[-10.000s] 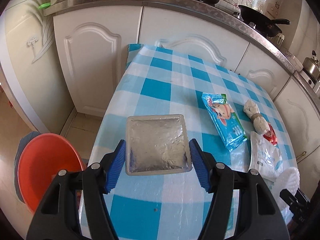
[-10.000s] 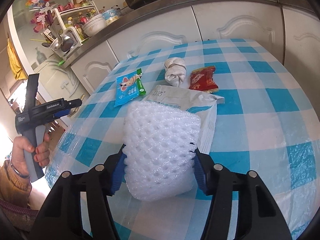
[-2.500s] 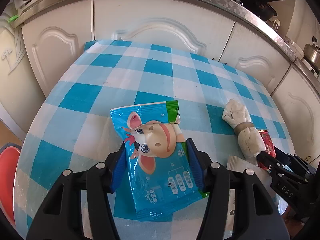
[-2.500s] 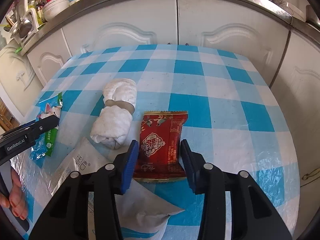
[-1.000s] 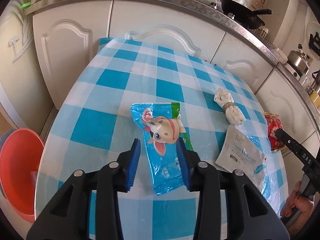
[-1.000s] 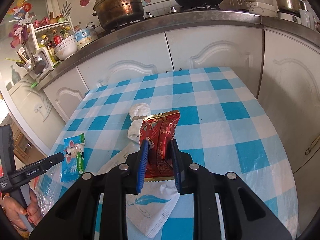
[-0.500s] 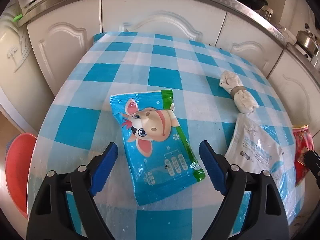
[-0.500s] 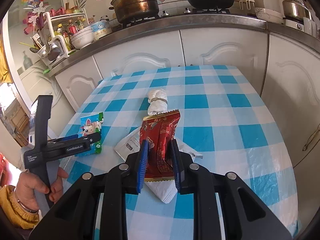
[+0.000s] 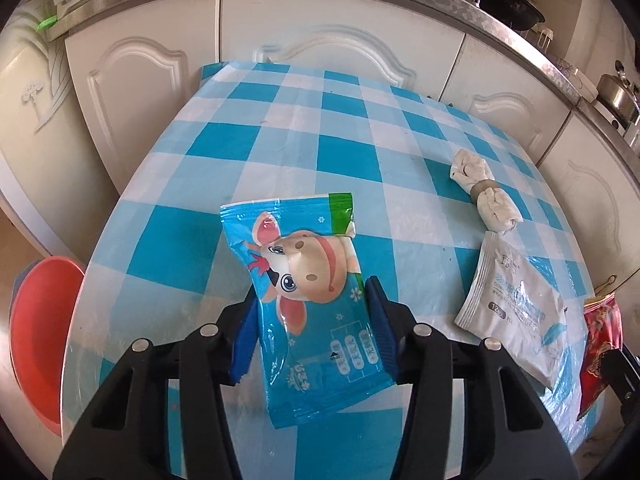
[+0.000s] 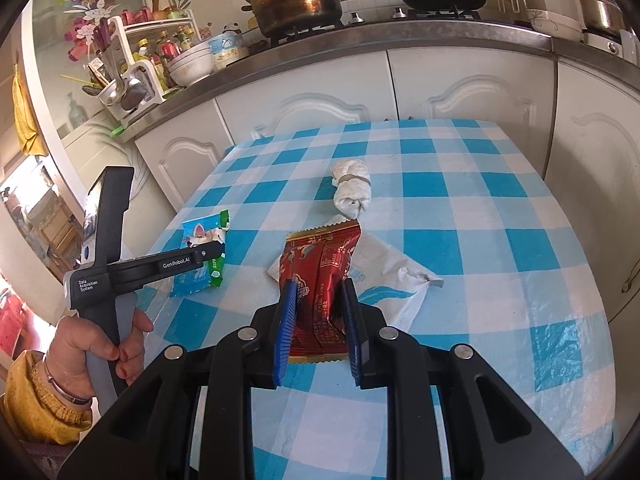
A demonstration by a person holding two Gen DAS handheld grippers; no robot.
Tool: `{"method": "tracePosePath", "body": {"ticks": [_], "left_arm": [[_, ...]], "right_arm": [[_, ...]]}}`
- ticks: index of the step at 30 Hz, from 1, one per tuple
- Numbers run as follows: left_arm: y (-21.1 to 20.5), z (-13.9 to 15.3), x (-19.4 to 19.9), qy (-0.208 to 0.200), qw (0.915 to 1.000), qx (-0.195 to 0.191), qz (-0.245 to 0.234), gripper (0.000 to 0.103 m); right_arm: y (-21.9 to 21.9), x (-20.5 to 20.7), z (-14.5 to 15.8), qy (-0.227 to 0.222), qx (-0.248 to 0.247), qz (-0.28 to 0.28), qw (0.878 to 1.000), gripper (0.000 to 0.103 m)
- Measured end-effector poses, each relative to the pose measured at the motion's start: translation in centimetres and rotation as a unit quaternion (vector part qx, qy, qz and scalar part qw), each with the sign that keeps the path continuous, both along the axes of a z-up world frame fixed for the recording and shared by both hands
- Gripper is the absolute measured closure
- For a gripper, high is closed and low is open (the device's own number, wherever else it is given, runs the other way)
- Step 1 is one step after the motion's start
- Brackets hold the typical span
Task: Collect trash
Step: 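Carry wipe pack and red snack packet to the pink bucket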
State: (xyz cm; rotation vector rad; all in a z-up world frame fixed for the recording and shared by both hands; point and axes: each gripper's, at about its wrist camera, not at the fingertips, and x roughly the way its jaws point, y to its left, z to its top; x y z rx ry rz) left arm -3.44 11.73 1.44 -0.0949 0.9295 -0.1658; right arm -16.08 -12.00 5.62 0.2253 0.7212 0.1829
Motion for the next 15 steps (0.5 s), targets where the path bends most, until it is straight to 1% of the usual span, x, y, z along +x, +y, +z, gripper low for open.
{"method": "tracePosePath", "body": {"ticks": [3,9,15], "left_arm": [[1.5,0.1,-1.0,-0.001,0.9999,-0.012,0.005,0.053],[5.5,1.3,-2.9,-0.021,0.9990,-0.029,0.025,0.053],[9.3,1.8,-4.5,-0.030,0.9975,-0.047,0.044,0.053]], "right_arm": [[1.2,0.0,0.1,0.002,0.000,0.014,1.000,0.078],[3.4,0.5,0.2,0.009,0.004,0.039,0.999,0.078],[6.0,1.1,0.1,0.021,0.010,0.072,0.997,0.078]]}}
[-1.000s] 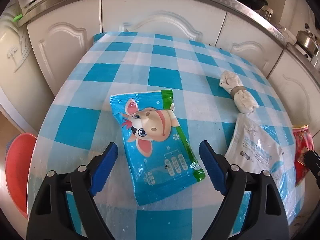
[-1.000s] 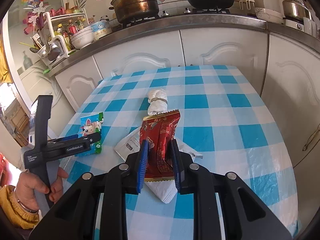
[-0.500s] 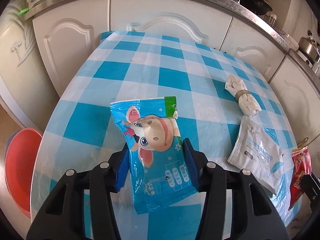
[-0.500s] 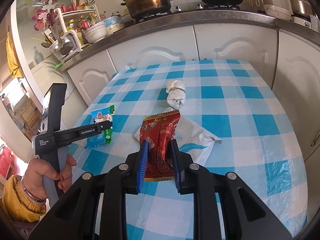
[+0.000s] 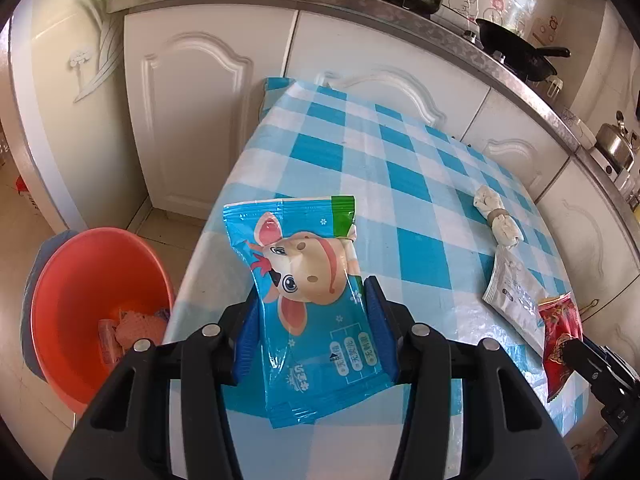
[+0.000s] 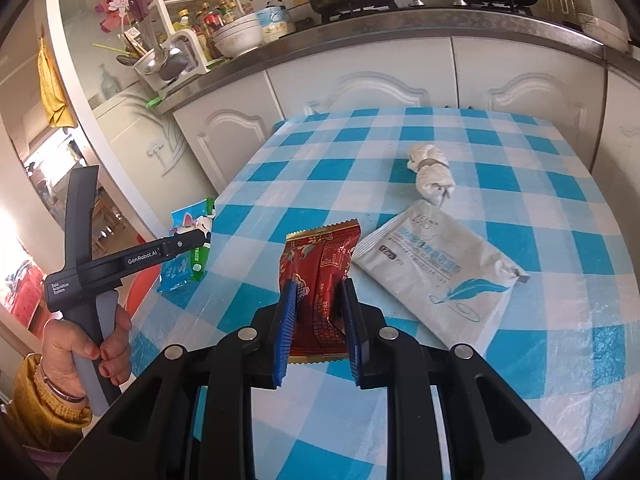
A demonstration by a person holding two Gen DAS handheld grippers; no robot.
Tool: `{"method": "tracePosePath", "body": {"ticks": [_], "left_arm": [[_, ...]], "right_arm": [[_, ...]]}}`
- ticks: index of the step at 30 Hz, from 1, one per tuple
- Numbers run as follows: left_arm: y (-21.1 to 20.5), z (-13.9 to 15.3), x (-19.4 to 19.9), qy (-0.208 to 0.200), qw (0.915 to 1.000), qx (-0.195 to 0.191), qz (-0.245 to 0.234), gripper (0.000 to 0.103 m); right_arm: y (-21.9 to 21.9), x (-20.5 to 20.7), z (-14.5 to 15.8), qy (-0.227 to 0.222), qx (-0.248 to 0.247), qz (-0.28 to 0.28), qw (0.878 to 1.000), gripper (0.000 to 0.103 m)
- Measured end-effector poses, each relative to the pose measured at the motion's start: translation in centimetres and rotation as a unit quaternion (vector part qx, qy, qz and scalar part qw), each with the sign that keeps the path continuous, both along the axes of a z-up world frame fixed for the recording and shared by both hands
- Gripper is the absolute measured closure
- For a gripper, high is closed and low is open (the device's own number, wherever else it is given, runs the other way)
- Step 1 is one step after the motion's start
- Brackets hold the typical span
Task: Collect trash
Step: 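Carry wipe pack and red snack packet to the pink bucket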
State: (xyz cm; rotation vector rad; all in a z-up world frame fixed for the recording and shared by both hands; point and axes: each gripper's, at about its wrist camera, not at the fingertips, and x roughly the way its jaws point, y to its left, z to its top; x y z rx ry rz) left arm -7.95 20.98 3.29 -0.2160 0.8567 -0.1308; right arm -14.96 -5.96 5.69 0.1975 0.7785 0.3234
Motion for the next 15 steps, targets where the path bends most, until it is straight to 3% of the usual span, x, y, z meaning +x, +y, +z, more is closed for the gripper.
{"method": "tracePosePath", "body": {"ticks": [8,15], "left_arm": [[6.2,0.3,-2.2,-0.010,0.9989,-0.012,0.044,0.053],[13.2,-0.7,-3.9,-0.004,0.9937,-0.014,0.111,0.053]], "right_arm": [[5.3,1.1,-0.1,0.020,0.008,0.063,0.998,0.078],[12.2,2.5,0.6,0.030,0.001,0.144,0.989,0.078]]}}
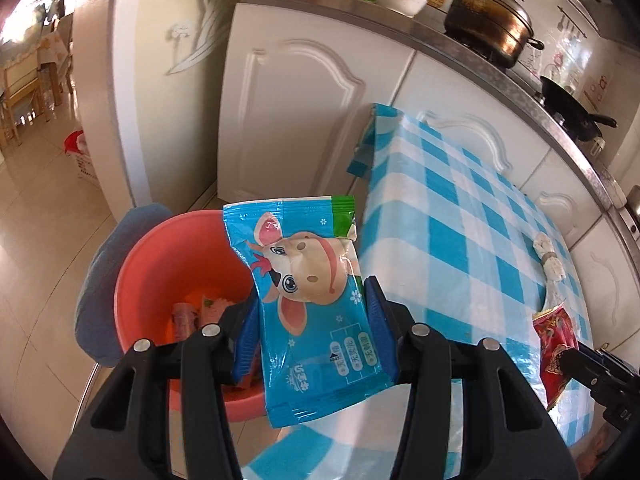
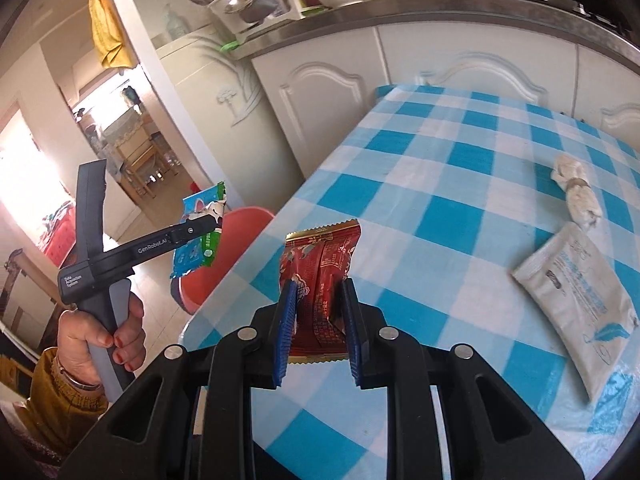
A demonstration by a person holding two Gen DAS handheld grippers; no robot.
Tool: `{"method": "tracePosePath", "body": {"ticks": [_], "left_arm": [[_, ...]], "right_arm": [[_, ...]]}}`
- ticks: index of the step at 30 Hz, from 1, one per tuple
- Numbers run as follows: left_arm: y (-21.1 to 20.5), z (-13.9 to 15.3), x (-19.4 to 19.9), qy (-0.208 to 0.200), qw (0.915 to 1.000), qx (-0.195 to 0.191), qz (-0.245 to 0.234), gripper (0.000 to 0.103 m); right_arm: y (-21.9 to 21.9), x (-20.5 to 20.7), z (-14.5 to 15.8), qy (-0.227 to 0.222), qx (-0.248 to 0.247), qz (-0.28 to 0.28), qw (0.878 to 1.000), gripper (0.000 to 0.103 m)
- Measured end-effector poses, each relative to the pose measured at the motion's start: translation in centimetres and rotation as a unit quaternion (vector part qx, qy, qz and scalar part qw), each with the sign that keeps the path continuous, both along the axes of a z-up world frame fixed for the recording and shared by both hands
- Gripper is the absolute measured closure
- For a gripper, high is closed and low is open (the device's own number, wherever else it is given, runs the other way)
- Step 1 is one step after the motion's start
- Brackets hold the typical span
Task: Collect trash
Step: 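Carry wipe pack and red snack packet to the pink bucket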
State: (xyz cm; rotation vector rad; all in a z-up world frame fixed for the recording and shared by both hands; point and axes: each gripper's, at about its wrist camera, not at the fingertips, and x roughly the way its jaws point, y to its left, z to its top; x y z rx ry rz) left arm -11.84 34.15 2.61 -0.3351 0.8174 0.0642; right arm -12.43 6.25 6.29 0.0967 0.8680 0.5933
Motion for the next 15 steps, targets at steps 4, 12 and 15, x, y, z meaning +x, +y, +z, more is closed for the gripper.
{"method": "tracePosePath", "body": {"ticks": [4,12,15], "left_arm": [[4.0,-1.1,-0.5,0.012,0.9990,-0.006,0.042,0.053],[8.6,-3.3,-0.6,0.037,0.9953,-0.021,0.087,0.053],[9.5,-4.4,-0.3,0.047,0.9942,-0.024,0.094,0.052]], "right_arm": [[4.6,1.1,0.3,0.004,-0.001,0.050,0.999,0.078],[12.8,3.4,-0.4,0.009,-0.025,0.123,0.992,0.078],[15.2,4.2,-1.2,0.011,-0.040,0.140,0.989,0.078]]}}
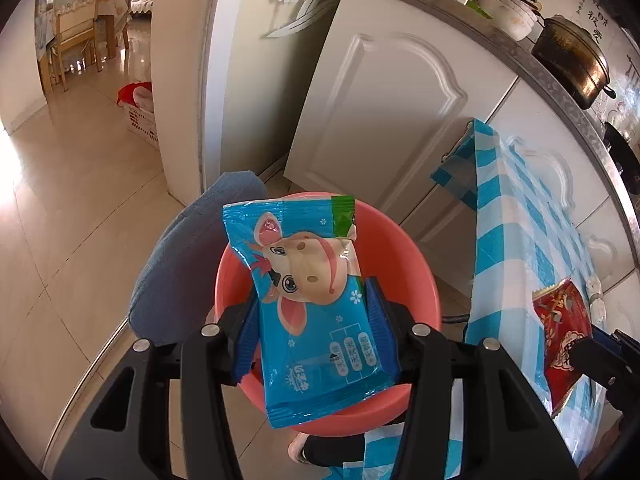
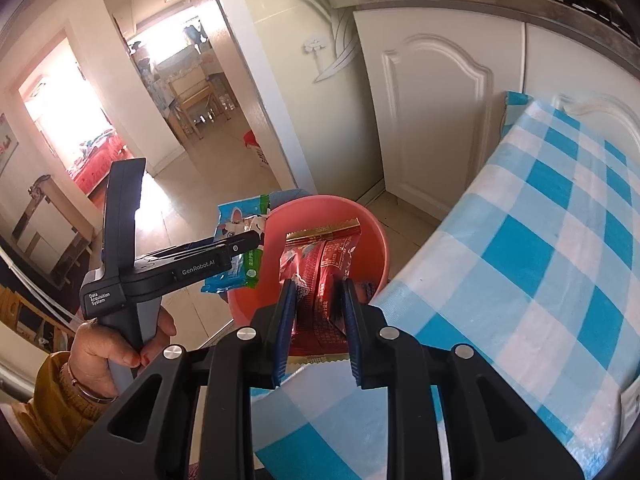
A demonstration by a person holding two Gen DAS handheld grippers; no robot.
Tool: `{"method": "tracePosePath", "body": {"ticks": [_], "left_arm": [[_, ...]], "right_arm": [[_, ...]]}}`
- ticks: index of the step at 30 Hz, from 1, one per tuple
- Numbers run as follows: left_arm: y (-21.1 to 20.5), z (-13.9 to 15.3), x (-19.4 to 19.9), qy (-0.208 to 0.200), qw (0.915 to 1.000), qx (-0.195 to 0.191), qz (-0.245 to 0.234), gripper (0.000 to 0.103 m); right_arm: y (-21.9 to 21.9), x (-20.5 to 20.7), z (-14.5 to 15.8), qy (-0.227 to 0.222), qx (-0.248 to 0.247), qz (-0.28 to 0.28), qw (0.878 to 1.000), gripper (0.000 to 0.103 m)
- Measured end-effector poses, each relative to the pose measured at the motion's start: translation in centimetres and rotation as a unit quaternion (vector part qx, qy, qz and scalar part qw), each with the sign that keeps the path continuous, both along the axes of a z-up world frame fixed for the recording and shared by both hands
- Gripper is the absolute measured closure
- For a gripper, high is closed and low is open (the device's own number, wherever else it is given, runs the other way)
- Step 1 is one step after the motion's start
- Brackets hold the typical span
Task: Collect trash
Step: 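Carry wipe pack and red snack packet to the pink bucket, then open both tools over the bucket to drop the packets, then move both tools back over the table toward the cloth bundle and white bag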
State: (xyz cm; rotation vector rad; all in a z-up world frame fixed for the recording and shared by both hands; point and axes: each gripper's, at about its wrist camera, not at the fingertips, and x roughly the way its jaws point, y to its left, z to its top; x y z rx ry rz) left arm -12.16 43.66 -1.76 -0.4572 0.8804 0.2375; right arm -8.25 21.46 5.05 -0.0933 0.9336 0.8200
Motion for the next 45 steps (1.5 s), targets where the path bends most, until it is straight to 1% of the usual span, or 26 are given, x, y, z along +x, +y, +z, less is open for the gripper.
{"method": "tracePosePath", "body": {"ticks": [5,8,9,10,11,12,13,14,15,16,18,19,21,23,26,29,32,39,45], "left_arm": [[0.3,-0.3,0.5,-0.002,1.0000,0.002,-0.003,0.053],[0.5,-0.8,1.0,0.005,1.0000,0.002,-0.002,0.053],[0.6,-0.9,0.9,0.006,1.0000,0.001,-0.001,0.053],[0.7,-1.1,0.9,0.007,1.0000,-0.001,0.000,0.053],[0.7,-1.3,0.8,0.009,1.0000,-0.001,0.001,0.051],[0.7,-1.4,0.7,0.011,0.9999,-0.002,0.002,0.048],[0.8,-1.6,0.5,0.012,0.9999,-0.002,0.004,0.044],[0.8,-1.7,0.3,0.013,0.9999,-0.003,0.007,0.037],[0.8,-1.8,0.1,0.013,0.9999,-0.002,0.009,0.034],[0.7,-1.9,0.0,0.014,0.9999,-0.001,0.009,0.032],[0.7,-2.0,-0.2,0.013,0.9999,0.001,0.008,0.024],[0.8,-2.0,-0.3,0.012,0.9999,0.002,0.010,0.023],[0.7,-1.9,-0.5,0.011,0.9999,0.000,0.011,0.021],[0.6,-1.9,-0.6,0.010,0.9999,-0.001,0.012,0.018],[0.1,-1.5,-0.5,0.007,0.9999,-0.006,0.006,0.016],[-0.7,-0.9,-0.7,0.000,0.9999,-0.015,-0.001,0.014],[-1.8,-0.1,-0.8,-0.006,0.9998,-0.015,-0.011,0.014],[-5.0,1.6,-0.5,-0.009,0.9991,-0.003,-0.040,0.014],[-8.1,2.8,-0.3,-0.009,0.9978,0.012,-0.065,0.014]], "right_arm": [[2.6,1.0,-1.4,0.010,-0.012,0.017,1.000,0.078],[3.6,1.5,-2.3,0.019,-0.019,0.020,0.999,0.075],[3.8,1.6,-2.6,0.020,-0.020,0.017,0.999,0.073],[3.8,1.8,-2.8,0.022,-0.018,0.013,0.999,0.068],[3.7,2.0,-2.8,0.023,-0.015,0.007,1.000,0.056],[3.4,2.0,-2.8,0.022,-0.011,0.003,1.000,0.048],[3.1,2.0,-2.7,0.020,-0.007,-0.003,1.000,0.045],[2.6,2.0,-2.5,0.014,-0.003,-0.010,1.000,0.041],[2.0,2.0,-2.4,0.009,-0.001,-0.020,1.000,0.037],[1.4,2.0,-2.1,0.004,0.003,-0.032,0.999,0.035],[-0.2,1.9,-1.6,-0.002,0.018,-0.053,0.998,0.031],[-0.9,1.8,-1.4,-0.005,0.026,-0.063,0.998,0.030],[-2.6,1.7,-1.0,-0.011,0.042,-0.086,0.995,0.022],[-4.4,1.5,-0.8,-0.009,0.065,-0.104,0.992,0.021],[-6.5,1.5,-0.8,-0.009,0.087,-0.126,0.988,0.015],[-7.6,1.4,-0.7,-0.007,0.101,-0.135,0.986,0.015],[-8.4,1.0,-0.6,-0.008,0.111,-0.141,0.984,0.013],[-11.4,0.3,-1.0,-0.004,0.132,-0.158,0.979,0.012],[-14.3,0.1,-0.8,-0.019,0.147,-0.169,0.974,0.012]]}}
